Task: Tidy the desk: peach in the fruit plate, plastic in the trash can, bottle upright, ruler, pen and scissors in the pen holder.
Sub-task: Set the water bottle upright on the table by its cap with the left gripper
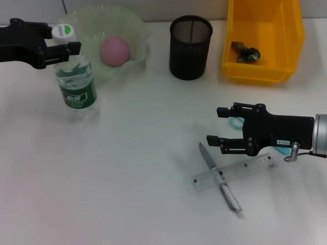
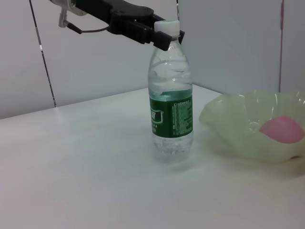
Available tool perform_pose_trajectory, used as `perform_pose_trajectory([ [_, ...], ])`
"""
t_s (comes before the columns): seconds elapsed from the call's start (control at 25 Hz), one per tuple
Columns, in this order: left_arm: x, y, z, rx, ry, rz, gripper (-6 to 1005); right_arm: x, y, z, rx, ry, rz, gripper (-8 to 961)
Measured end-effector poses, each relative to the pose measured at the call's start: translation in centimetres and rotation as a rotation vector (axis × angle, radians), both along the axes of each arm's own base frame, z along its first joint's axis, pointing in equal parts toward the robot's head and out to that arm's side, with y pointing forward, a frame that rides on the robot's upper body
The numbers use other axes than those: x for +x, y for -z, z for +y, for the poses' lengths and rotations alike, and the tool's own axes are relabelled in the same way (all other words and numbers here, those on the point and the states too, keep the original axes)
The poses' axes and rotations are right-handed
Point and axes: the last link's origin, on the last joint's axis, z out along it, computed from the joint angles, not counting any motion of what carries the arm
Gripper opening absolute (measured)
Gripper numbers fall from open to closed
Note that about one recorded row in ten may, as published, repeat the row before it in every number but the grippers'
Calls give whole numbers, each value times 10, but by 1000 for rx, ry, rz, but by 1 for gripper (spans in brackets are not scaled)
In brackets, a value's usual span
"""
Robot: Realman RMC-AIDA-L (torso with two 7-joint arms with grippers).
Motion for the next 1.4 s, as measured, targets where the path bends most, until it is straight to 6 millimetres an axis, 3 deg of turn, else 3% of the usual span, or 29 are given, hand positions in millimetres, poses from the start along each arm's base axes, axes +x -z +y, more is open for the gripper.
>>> perform_pose_trajectory([
  [0.28, -10, -7, 0, 54, -26, -8, 441, 0, 0, -1, 1, -3, -1, 777],
  [1.4, -31, 0, 8, 115, -100, -12, 441, 0, -1, 0, 5, -9, -5, 768],
])
